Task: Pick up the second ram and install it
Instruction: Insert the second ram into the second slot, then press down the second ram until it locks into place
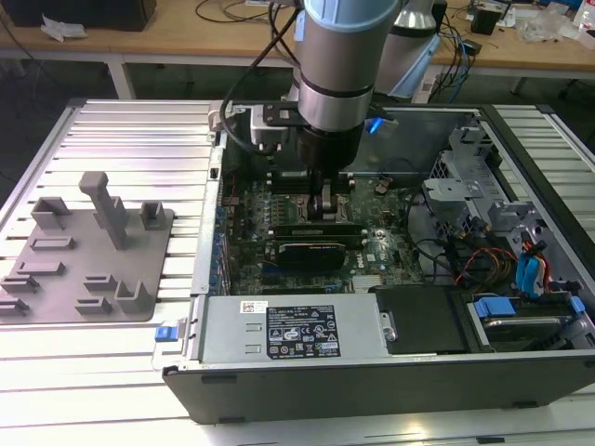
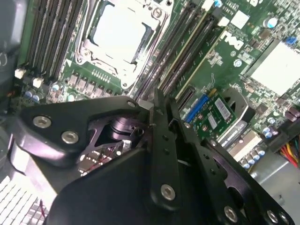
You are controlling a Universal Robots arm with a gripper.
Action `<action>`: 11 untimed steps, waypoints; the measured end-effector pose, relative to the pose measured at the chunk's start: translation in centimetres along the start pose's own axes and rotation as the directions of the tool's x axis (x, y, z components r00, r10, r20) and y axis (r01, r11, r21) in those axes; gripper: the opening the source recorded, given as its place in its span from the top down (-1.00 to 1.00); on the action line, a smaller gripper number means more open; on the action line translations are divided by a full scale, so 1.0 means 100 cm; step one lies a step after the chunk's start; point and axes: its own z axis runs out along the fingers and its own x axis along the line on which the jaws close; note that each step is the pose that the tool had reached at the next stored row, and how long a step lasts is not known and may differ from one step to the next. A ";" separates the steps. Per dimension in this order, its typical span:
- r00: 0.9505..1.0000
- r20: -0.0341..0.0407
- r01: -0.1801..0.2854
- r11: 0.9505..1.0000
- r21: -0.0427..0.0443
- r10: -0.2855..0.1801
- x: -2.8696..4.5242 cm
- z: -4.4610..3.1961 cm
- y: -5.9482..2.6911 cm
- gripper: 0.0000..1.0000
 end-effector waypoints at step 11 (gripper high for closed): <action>1.000 0.000 0.000 1.000 0.000 0.000 -0.0001 -0.0001 -0.0153 0.67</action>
